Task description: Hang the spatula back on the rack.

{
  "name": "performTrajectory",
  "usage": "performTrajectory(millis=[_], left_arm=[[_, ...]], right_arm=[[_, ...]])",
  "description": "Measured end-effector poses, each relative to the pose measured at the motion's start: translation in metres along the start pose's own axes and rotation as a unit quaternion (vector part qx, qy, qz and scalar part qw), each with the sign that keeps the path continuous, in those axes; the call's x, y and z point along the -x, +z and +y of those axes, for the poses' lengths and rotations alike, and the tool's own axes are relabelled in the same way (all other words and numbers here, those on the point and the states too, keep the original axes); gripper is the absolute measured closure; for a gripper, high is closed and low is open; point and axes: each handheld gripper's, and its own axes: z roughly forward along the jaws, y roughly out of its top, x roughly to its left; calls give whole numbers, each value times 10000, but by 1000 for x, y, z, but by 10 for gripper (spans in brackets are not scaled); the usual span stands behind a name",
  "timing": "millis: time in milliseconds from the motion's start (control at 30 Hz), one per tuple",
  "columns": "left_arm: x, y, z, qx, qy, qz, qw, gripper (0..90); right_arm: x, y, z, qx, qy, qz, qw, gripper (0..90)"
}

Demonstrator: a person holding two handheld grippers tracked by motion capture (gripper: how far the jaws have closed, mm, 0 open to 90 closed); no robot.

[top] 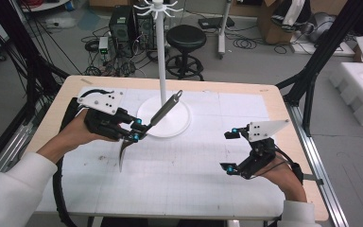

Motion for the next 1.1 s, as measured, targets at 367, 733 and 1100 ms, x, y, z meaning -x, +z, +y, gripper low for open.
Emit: performTrajectory(millis=[367,733,1100], left_arm=[[-2,-1,0,110,-51,50,9999,746],[-3,-2,0,200,-113,27,9997,746],[-3,-3,0,233,-59,-5,9997,747]], right_arm=[[1,0,30,160,-111,129,9997,3],[5,6,63,240,-335,255,9988,3],[6,17,93,287,-534,477,9970,3]])
